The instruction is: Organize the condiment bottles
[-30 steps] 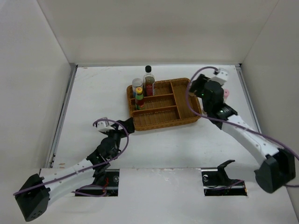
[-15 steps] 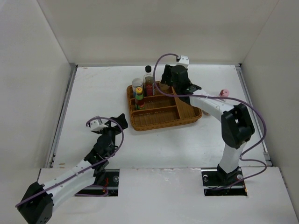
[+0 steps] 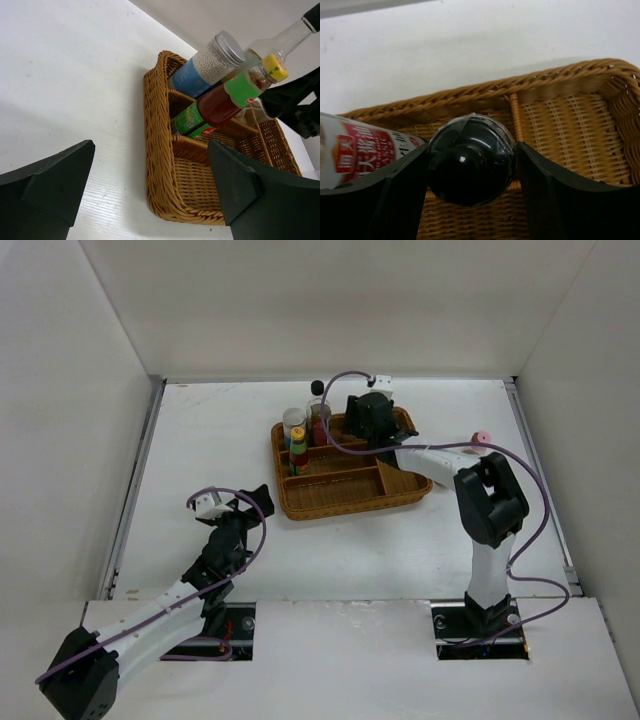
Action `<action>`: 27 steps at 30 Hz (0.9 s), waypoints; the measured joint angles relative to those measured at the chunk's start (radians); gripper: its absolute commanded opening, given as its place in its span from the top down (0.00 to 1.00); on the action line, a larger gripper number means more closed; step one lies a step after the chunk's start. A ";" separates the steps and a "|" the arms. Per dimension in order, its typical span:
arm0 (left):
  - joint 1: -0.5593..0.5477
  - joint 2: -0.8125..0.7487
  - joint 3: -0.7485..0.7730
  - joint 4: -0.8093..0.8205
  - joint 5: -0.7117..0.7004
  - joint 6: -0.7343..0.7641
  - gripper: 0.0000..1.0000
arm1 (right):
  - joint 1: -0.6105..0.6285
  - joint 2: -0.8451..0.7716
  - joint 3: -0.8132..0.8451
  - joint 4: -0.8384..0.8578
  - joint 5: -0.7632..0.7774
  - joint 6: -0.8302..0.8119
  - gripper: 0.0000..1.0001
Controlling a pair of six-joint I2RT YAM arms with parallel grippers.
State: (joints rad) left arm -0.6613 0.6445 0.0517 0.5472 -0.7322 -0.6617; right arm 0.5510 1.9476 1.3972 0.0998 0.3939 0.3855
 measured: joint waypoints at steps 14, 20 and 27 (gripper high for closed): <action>0.008 0.002 0.000 0.001 0.019 0.000 0.00 | 0.000 -0.126 -0.104 0.026 -0.016 -0.004 0.15; 0.016 0.001 0.000 0.001 0.023 0.000 0.00 | -0.039 -0.481 -0.341 0.035 -0.017 -0.005 0.09; 0.020 0.017 0.000 0.003 0.023 0.000 0.00 | -0.203 -0.783 -0.620 -0.013 0.127 -0.004 0.00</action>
State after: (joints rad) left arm -0.6415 0.6613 0.0517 0.5507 -0.7090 -0.6621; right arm 0.3477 1.1648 0.7776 0.0864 0.5205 0.3813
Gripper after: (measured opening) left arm 0.997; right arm 0.996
